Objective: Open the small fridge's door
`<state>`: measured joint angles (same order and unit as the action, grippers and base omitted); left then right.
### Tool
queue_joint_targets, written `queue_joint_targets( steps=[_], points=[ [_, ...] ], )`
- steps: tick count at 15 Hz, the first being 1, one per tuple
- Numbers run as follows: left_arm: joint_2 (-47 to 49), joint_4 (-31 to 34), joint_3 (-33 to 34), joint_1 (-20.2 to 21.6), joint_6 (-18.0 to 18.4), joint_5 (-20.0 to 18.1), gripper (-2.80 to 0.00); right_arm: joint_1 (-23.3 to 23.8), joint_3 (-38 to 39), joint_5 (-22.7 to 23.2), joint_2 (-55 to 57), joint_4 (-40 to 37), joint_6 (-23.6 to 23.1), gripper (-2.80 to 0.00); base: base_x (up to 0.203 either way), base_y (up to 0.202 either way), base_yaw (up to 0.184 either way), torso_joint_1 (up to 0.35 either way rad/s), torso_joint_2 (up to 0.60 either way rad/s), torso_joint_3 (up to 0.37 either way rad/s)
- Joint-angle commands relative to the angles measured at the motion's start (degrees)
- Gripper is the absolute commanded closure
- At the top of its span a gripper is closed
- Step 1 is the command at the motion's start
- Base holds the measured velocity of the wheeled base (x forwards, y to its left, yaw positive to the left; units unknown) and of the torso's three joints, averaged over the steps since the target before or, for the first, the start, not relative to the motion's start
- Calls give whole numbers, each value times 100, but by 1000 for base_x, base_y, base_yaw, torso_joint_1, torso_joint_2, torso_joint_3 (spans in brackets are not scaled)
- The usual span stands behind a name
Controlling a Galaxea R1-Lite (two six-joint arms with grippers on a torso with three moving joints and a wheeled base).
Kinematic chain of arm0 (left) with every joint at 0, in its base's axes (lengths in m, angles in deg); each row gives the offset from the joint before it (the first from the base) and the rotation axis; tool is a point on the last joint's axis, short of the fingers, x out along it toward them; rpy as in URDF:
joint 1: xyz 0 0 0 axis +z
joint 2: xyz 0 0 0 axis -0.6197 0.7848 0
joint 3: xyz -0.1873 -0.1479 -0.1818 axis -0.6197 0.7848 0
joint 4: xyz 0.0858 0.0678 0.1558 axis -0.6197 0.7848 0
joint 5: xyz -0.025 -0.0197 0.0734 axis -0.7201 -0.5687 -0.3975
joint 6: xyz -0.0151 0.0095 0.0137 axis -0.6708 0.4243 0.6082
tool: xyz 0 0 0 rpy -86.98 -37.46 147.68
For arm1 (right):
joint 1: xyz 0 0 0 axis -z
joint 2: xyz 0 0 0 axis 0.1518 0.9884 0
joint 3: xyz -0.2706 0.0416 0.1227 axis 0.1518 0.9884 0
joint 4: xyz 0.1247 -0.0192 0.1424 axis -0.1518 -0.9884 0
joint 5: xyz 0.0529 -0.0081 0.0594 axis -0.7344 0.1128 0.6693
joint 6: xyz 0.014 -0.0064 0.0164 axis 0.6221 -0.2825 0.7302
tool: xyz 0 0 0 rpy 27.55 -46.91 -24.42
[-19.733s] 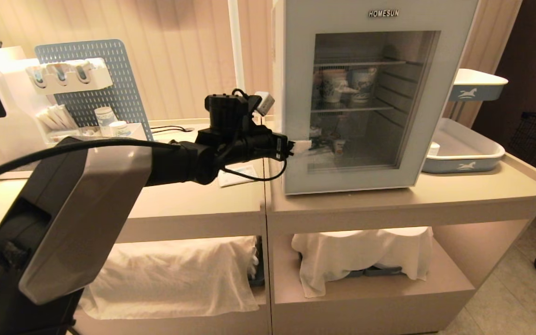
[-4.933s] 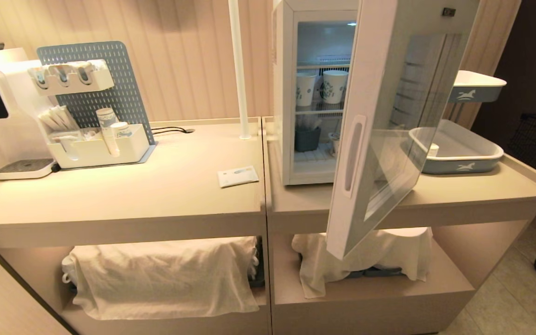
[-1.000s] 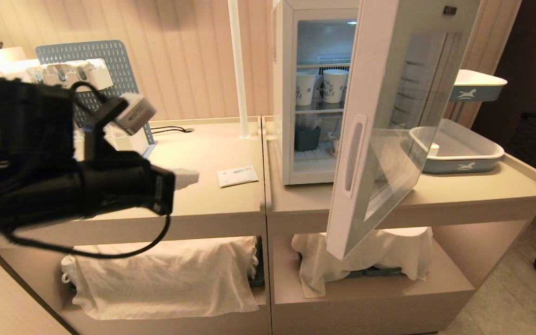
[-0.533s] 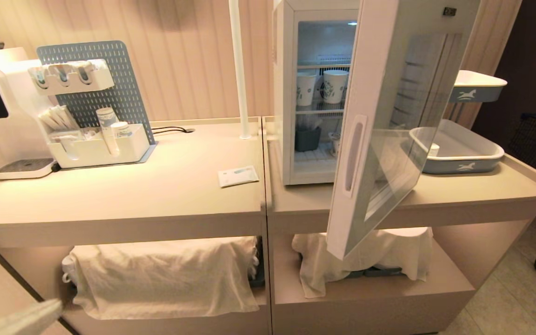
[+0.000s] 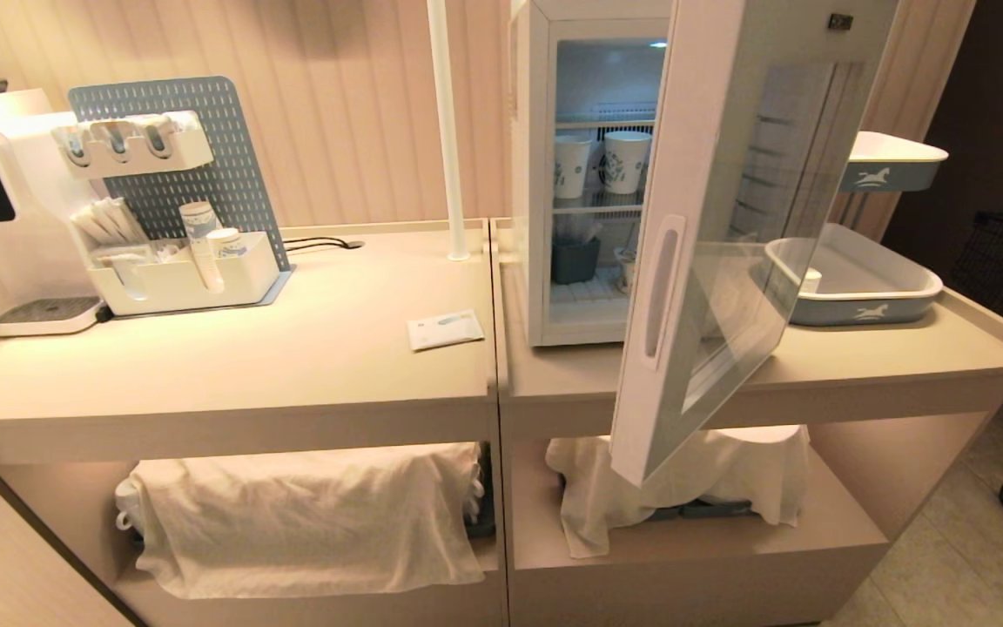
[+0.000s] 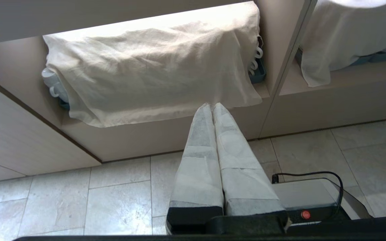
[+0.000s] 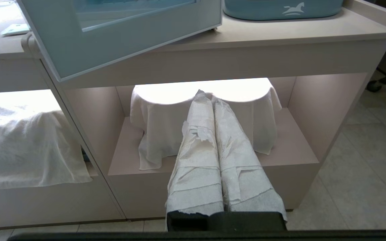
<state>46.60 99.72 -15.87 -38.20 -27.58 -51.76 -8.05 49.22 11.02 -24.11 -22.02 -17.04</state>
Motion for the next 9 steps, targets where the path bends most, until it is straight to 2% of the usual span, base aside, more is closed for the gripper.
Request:
queue_joint_targets(
  steps=[1, 3, 6, 9],
  points=[
    [-604, 132, 70, -13, 4, 22, 0, 2, 62, -2, -2, 0, -7, 0, 0, 0, 0, 0, 0, 0],
    [-955, 61, 258, -31, -41, 56, 0, 2, 62, -1, -2, 0, -7, 0, 0, 0, 0, 0, 0, 0],
    [-927, -1058, 711, -36, -47, 68, 0, 2, 61, -3, -3, 0, 3, 0, 0, 0, 0, 0, 0, 0],
    [-929, -1399, 847, -36, -57, 99, 0, 2, 62, -3, -2, 0, 9, 0, 0, 0, 0, 0, 0, 0]
  ],
)
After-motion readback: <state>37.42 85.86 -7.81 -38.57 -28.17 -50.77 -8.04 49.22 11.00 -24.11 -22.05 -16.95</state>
